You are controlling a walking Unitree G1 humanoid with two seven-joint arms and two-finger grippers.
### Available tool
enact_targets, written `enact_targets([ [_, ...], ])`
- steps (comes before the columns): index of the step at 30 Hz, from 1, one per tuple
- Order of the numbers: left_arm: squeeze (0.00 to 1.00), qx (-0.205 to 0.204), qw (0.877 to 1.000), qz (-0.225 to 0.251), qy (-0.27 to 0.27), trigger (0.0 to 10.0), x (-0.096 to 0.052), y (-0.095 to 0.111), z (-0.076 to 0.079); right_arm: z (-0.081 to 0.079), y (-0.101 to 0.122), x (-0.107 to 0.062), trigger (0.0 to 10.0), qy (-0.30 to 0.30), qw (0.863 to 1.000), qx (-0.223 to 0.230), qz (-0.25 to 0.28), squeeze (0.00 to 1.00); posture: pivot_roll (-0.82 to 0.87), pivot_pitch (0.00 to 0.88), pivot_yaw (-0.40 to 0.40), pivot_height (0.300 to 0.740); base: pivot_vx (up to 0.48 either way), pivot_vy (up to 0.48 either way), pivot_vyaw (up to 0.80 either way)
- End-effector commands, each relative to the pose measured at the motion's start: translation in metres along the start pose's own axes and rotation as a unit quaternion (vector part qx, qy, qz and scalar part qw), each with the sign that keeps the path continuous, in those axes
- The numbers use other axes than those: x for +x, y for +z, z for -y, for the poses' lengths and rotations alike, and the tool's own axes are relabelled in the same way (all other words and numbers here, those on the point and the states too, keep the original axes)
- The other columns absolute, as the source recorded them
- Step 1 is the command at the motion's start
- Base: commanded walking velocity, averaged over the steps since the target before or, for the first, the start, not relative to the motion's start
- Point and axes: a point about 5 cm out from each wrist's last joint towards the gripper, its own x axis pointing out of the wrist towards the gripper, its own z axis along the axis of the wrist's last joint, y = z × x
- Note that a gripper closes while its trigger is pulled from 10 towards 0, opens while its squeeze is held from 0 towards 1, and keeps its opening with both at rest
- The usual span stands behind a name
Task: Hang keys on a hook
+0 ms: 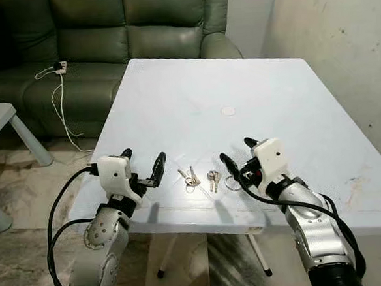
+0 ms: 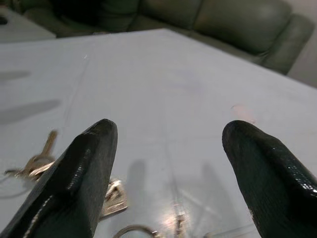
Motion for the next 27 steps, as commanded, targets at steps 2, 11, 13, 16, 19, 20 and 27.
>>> enact_targets([
  [2, 0.00, -0.007, 1.000, 0.001, -0.023, 10.0, -0.001, 0.002, 0.014, 0.002, 0.000, 0.003, 10.0, 0.016, 1.000, -0.023, -0.006, 0.00, 0.03, 0.036, -0.101, 0.740, 0.000, 0.000, 0.00],
  [11, 0.00, -0.009, 0.999, -0.006, -0.039, 10.0, -0.006, -0.001, 0.021, 0.002, -0.004, 0.017, 10.0, 0.036, 0.999, -0.030, -0.012, 0.00, 0.03, 0.032, -0.103, 0.740, 0.000, 0.000, 0.00],
  [13, 0.00, -0.010, 0.999, -0.008, -0.042, 10.0, -0.007, -0.001, 0.022, 0.001, -0.005, 0.019, 10.0, 0.042, 0.999, -0.032, -0.014, 0.00, 0.04, 0.031, -0.105, 0.740, 0.000, 0.000, 0.00],
  [16, 0.00, -0.014, 0.999, -0.011, -0.043, 10.0, -0.008, -0.002, 0.024, 0.001, -0.008, 0.022, 10.0, 0.052, 0.998, -0.035, -0.020, 0.00, 0.04, 0.031, -0.105, 0.740, 0.000, 0.000, 0.00],
  [19, 0.00, -0.016, 0.999, -0.013, -0.044, 10.0, -0.009, -0.003, 0.025, 0.001, -0.011, 0.024, 10.0, 0.066, 0.997, -0.042, -0.027, 0.00, 0.05, 0.030, -0.106, 0.740, 0.000, 0.000, 0.00],
  [20, 0.00, -0.016, 0.999, -0.015, -0.044, 10.0, -0.010, -0.003, 0.026, 0.001, -0.013, 0.024, 10.0, 0.074, 0.996, -0.049, -0.031, 0.00, 0.05, 0.030, -0.106, 0.740, 0.000, 0.000, 0.00],
  [27, 0.00, -0.019, 0.999, -0.018, -0.045, 10.0, -0.012, -0.004, 0.027, 0.001, -0.018, 0.023, 10.0, 0.096, 0.993, -0.053, -0.042, 0.00, 0.05, 0.030, -0.107, 0.740, 0.000, 0.000, 0.00],
])
